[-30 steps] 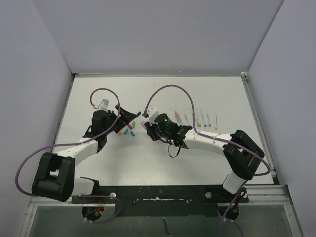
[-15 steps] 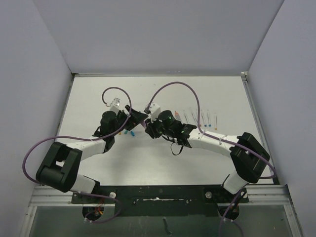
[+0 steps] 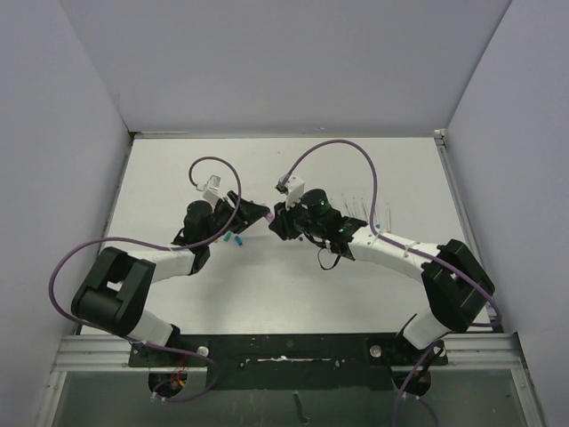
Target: Open the pen caps
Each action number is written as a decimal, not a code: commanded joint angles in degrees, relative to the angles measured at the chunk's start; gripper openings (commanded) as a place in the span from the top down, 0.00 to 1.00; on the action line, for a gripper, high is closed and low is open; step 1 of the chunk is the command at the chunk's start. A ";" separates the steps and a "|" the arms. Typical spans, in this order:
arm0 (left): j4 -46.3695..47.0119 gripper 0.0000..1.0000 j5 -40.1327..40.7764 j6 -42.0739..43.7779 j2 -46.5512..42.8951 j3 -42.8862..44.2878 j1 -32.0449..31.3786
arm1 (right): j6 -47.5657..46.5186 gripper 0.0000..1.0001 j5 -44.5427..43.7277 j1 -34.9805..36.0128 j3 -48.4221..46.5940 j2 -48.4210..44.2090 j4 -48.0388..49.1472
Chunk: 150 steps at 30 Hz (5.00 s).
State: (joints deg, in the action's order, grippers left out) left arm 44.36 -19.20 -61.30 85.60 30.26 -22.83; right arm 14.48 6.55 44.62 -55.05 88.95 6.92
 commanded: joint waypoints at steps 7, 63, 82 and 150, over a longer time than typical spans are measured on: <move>7.00 0.53 -1.82 -0.88 2.79 3.55 -1.20 | 0.65 1.00 3.97 -0.24 -0.23 -2.46 3.80; -19.80 1.00 10.63 19.97 2.50 20.66 5.35 | 3.98 1.00 2.01 1.66 10.37 -10.09 -0.33; -29.01 1.00 10.03 22.74 3.93 21.91 9.93 | 0.56 1.00 -5.29 2.25 5.64 -5.94 -5.58; -46.29 0.44 13.90 29.93 21.67 43.55 12.33 | -3.29 0.63 -6.28 -0.16 -16.41 26.39 -5.81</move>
State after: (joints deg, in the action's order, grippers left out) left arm -2.20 -6.39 -31.11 116.60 74.48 -11.07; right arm 10.57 -0.45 43.92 -69.56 114.28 0.67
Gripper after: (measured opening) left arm 0.520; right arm 0.331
